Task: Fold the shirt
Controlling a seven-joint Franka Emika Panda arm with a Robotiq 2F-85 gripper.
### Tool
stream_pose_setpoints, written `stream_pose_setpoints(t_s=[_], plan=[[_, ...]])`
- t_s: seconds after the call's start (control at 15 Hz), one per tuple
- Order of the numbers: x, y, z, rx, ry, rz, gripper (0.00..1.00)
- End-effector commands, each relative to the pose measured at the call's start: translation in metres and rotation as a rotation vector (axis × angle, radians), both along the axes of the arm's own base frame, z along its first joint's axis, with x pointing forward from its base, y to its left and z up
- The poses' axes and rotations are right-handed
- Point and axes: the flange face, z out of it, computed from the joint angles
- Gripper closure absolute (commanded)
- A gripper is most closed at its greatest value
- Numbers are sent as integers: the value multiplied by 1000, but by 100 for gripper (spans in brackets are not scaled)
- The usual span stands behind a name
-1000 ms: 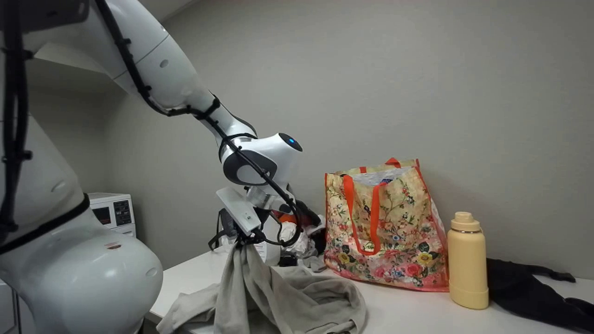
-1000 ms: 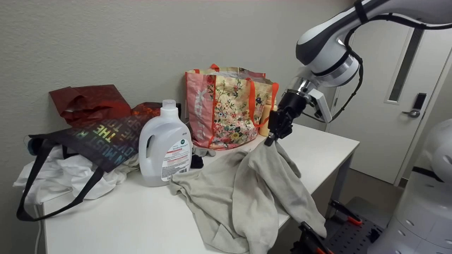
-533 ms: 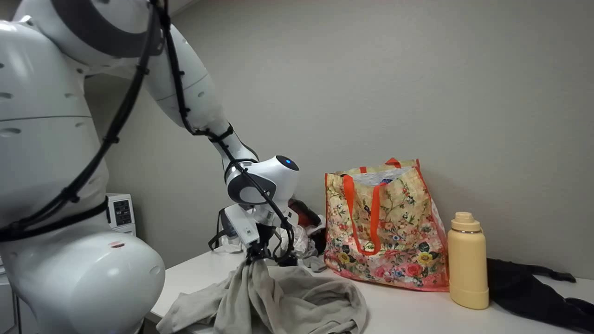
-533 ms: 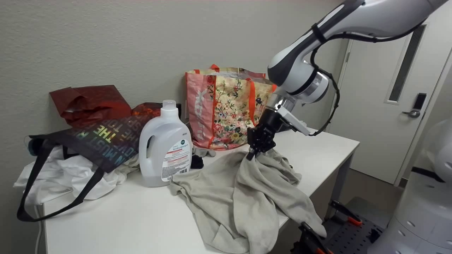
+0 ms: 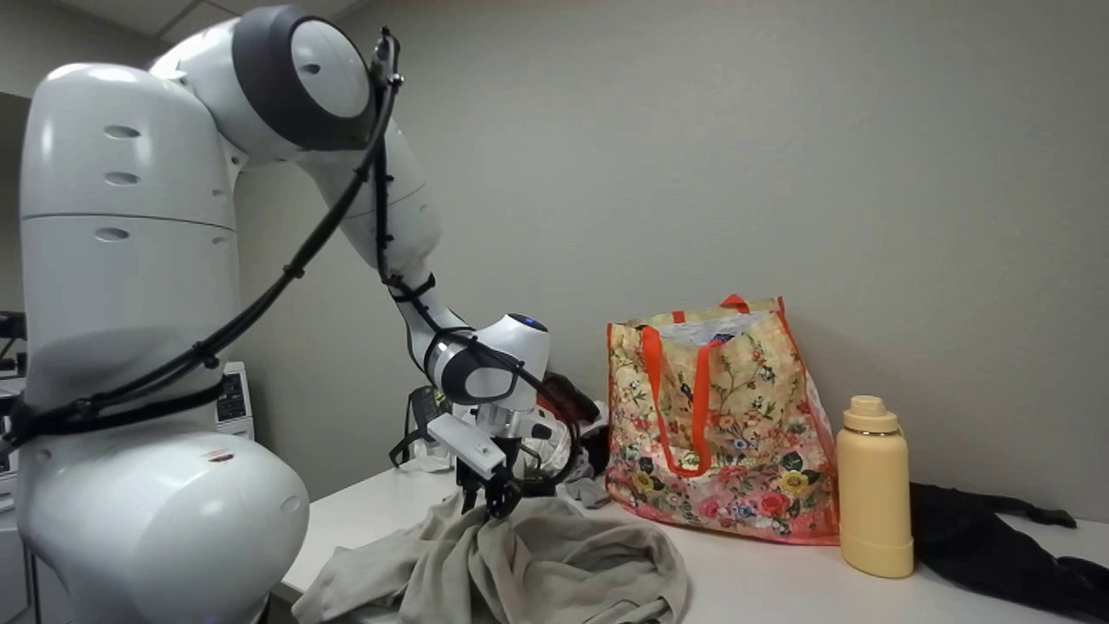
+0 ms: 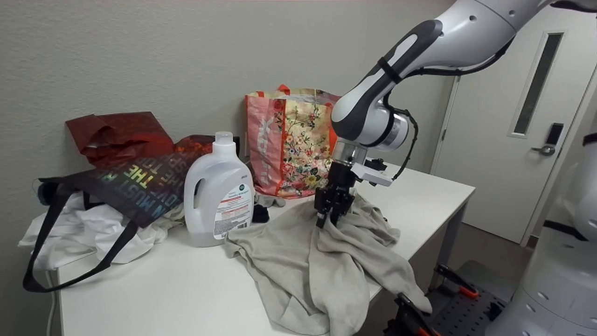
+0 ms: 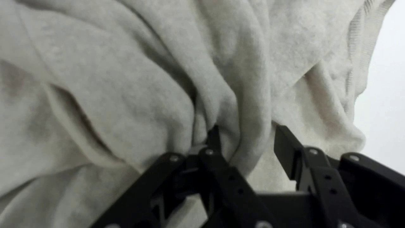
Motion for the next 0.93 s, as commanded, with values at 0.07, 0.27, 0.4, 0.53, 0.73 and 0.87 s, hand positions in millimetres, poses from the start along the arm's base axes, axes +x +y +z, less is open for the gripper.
stream_pose_setpoints(t_s=[0.07, 0.27, 0.4, 0.53, 0.73, 0.87], plan=[[-26, -12, 52, -33, -33, 117, 11], [-47, -17, 80, 7, -10, 152, 0], [-63, -23, 92, 36, 27, 163, 0], [-80, -34, 92, 25, 61, 155, 0], [-101, -54, 72, 8, 65, 154, 0], [-116, -62, 52, -1, 68, 154, 0]])
